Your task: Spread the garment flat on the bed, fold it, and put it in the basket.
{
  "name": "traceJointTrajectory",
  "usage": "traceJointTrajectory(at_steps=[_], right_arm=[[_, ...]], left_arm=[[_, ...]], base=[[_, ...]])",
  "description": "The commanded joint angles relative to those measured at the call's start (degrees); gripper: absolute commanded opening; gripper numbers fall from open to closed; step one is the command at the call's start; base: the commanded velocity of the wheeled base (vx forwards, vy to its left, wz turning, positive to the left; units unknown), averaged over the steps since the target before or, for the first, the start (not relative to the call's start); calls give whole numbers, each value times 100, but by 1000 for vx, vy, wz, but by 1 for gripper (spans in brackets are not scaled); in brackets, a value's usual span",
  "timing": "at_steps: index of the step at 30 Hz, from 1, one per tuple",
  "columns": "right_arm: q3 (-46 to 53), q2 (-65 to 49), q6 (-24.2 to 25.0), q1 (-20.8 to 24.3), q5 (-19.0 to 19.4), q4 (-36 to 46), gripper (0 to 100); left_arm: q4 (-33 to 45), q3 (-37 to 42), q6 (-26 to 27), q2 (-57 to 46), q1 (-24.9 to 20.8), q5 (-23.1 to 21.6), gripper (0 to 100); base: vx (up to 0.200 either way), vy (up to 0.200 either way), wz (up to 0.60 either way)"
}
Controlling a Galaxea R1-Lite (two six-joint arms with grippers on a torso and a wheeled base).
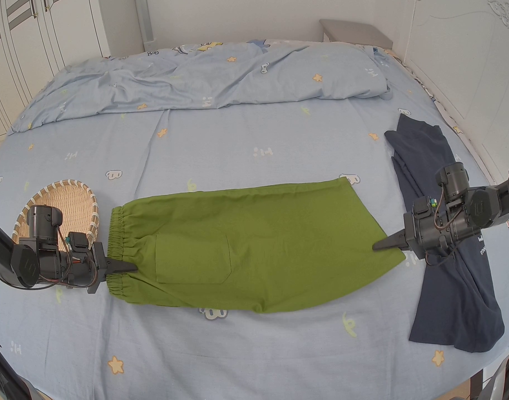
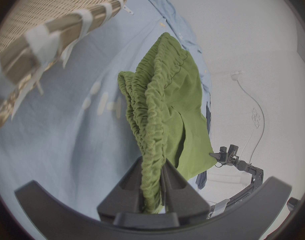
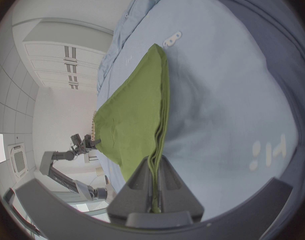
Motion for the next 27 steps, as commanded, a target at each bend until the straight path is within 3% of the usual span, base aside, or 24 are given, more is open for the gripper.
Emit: traceJointTrajectory(at_steps=[1,8,10,18,27], right_arm=[[1052,-590,-542,35,-46,-34,0],[2098,-941,-761,53,-46,-262,0],[2740,-1170,-779,70,-54,-649,0],[4462,-1592,-788,193,-63,-1862,0],[5333,-1433,-779,492,-54,-2917,0]], left_arm=[[974,-17,601,-520,149,4,0],[2073,80,1603,-845,492,4,0],[2626,194,2183,-933,712,4,0],[3347,818,3404,-1223,923,4,0],[3242,1284,3475,-1179,905,13,0]], base=[[0,0,0],[0,0,0],[0,0,0],[0,0,0],[0,0,0]])
